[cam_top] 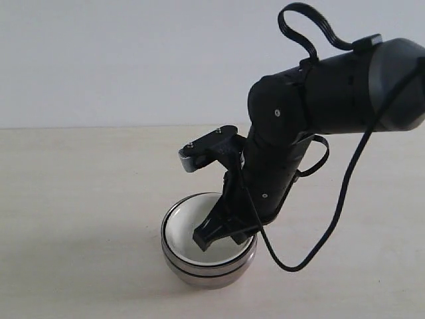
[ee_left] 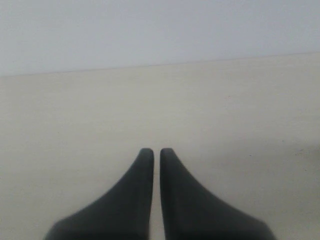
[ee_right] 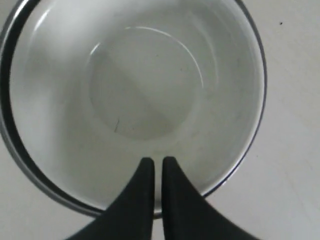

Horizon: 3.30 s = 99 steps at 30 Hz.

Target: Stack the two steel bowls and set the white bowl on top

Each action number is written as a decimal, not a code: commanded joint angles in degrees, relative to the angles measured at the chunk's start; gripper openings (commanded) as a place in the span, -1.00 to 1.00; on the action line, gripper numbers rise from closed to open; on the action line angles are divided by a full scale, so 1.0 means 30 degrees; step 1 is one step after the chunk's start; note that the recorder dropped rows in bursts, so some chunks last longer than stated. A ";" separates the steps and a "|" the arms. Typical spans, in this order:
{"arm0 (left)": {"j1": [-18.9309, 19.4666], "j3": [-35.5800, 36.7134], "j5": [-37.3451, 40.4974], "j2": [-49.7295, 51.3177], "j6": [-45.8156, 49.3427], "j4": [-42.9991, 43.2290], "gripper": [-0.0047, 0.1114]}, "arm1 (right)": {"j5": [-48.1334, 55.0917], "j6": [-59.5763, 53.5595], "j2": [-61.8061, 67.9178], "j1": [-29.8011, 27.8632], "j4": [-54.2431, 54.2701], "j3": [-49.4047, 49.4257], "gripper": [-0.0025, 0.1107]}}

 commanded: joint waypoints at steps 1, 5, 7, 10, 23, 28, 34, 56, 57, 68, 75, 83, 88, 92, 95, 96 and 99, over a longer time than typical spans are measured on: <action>0.0021 0.0068 0.0040 -0.0053 -0.0160 0.0036 -0.85 | -0.0904 0.0286 -0.0303 -0.0012 -0.0405 0.0204 -0.96; 0.0021 0.0068 0.0040 -0.0053 -0.0160 0.0036 -0.85 | 0.0308 0.0850 -0.0303 -0.0012 -0.1788 0.0204 -0.96; 0.0021 0.0068 0.0040 -0.0053 -0.0160 0.0036 -0.85 | 0.0432 0.2089 -0.0303 -0.0012 -0.3141 0.0216 -0.96; 0.0021 0.0068 0.0040 -0.0053 -0.0160 0.0036 -0.85 | 0.0162 0.2294 -0.0303 -0.0012 -0.3327 0.0216 -0.96; 0.0021 0.0068 0.0040 -0.0053 -0.0160 0.0036 -0.85 | -0.1315 0.2332 -0.2073 -0.0012 -0.3290 0.0216 -0.96; 0.0021 0.0068 0.0040 -0.0053 -0.0160 0.0036 -0.85 | -0.1879 0.2490 -0.5432 -0.0012 -0.3290 0.0657 -0.96; 0.0021 0.0068 0.0040 -0.0053 -0.0160 0.0036 -0.85 | -0.3393 0.2704 -0.9892 -0.0012 -0.3290 0.3259 -0.96; 0.0021 0.0068 0.0040 -0.0053 -0.0160 0.0036 -0.85 | -0.5430 0.2742 -2.5273 -0.0012 -0.3329 0.7651 -0.96; 0.0021 0.0068 0.0040 -0.0053 -0.0160 0.0036 -0.85 | -0.5430 0.2742 -2.6014 -0.0012 -0.3329 0.7651 -0.96; 0.0021 0.0068 0.0040 -0.0053 -0.0160 0.0036 -0.85 | -0.5350 0.2948 -3.2741 -0.0012 -0.3857 0.7651 -0.96; 0.0021 0.0068 0.0040 -0.0053 -0.0160 0.0036 -0.85 | -0.4625 0.8681 -3.4436 -0.0996 -0.9760 0.7610 -0.96; 0.0021 0.0068 0.0040 -0.0053 -0.0159 0.0036 -0.85 | -0.5799 0.9691 -3.4436 -0.5413 -1.0694 0.8748 -0.96; 0.0021 0.0068 0.0040 -0.0053 -0.0159 0.0036 -0.85 | -0.9091 1.0781 -3.4436 -0.8607 -1.0626 1.0895 -0.96; 0.0021 0.0068 0.0040 -0.0053 -0.0159 0.0036 -0.85 | -1.0753 1.1411 -3.4436 -0.9888 -1.0387 1.2782 -0.96; 0.0021 0.0068 0.0040 -0.0053 -0.0159 0.0036 -0.85 | -1.2717 1.2274 -3.4436 -0.9942 -1.0227 1.4591 -0.96; 0.0021 0.0068 0.0040 -0.0053 -0.0159 0.0036 -0.85 | -1.3367 1.3061 -3.4436 -0.9942 -1.0131 1.5154 -0.96; 0.0021 0.0068 0.0040 -0.0053 -0.0159 0.0036 -0.85 | -1.4148 1.4200 -3.4436 -0.9942 -1.0165 1.6591 -0.96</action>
